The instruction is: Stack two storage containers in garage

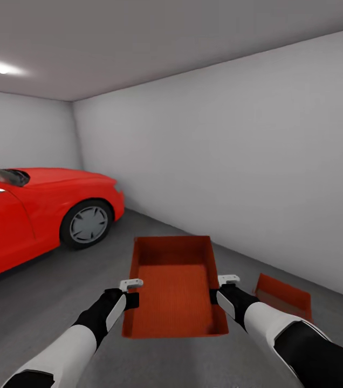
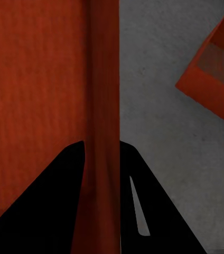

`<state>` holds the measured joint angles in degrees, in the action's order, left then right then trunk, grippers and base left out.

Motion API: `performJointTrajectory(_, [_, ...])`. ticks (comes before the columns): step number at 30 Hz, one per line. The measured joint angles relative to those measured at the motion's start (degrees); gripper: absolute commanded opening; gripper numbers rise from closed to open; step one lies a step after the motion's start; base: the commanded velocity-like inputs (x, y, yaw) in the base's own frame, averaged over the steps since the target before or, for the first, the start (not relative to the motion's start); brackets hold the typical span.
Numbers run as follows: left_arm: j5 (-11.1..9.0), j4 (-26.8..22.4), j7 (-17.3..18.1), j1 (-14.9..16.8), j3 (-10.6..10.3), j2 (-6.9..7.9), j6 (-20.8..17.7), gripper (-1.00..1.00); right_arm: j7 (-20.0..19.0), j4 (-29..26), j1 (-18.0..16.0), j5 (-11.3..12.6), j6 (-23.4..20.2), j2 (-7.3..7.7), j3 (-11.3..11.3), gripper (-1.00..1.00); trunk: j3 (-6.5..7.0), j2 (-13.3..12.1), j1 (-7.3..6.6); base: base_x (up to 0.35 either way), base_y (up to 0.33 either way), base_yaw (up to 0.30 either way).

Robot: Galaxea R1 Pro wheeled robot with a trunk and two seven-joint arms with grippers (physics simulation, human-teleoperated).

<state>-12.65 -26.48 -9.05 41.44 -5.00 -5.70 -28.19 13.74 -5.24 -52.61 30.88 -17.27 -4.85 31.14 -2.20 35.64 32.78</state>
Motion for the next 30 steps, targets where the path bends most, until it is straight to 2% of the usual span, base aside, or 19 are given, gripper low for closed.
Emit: performJointTrajectory(30, [0.01, 0.0, 0.0, 0.0, 0.0, 0.0, 0.03, -1.0, 0.0, 0.0, 0.0, 0.05, 0.04, 0.0, 0.04, -1.0, 0.0, 0.0, 0.0, 0.0, 0.0, -0.246])
